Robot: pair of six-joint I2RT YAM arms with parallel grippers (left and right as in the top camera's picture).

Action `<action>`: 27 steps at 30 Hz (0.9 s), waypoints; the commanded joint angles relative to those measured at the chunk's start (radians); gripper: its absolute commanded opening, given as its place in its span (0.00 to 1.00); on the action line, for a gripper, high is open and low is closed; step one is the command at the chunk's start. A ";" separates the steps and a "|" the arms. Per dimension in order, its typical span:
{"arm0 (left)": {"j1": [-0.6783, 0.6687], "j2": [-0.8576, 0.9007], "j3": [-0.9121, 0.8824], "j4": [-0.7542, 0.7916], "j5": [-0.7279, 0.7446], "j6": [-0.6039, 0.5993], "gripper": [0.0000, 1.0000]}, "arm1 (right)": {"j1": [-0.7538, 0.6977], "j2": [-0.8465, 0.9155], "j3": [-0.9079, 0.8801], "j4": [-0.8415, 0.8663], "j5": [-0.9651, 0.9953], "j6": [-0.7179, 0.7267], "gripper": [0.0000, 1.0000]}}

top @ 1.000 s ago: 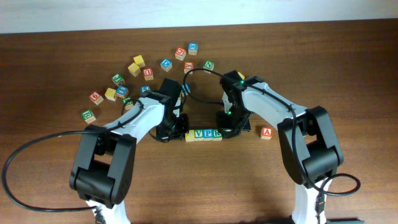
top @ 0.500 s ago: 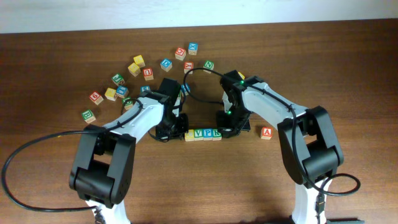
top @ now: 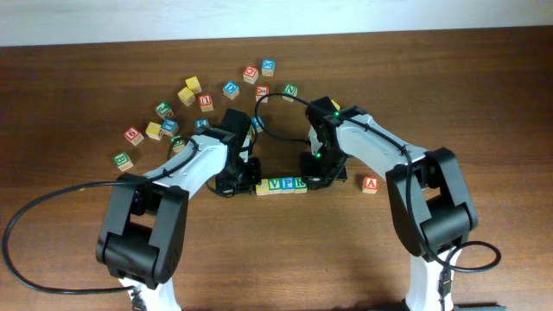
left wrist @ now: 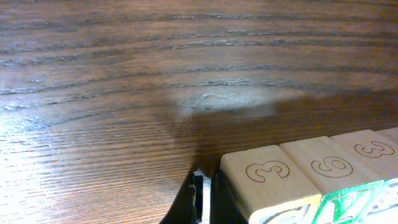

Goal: Spell out CVPR

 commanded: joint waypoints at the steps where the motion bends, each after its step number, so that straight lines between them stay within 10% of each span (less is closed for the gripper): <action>1: -0.003 0.009 0.002 0.007 0.008 0.016 0.00 | 0.006 0.002 -0.015 -0.001 0.013 0.008 0.04; 21: 0.050 -0.003 0.027 -0.050 -0.086 0.017 0.00 | -0.053 -0.006 0.035 -0.087 0.052 0.034 0.04; 27: 0.090 -0.218 0.090 -0.193 -0.158 0.017 0.00 | -0.127 -0.246 0.067 -0.237 0.101 0.004 0.04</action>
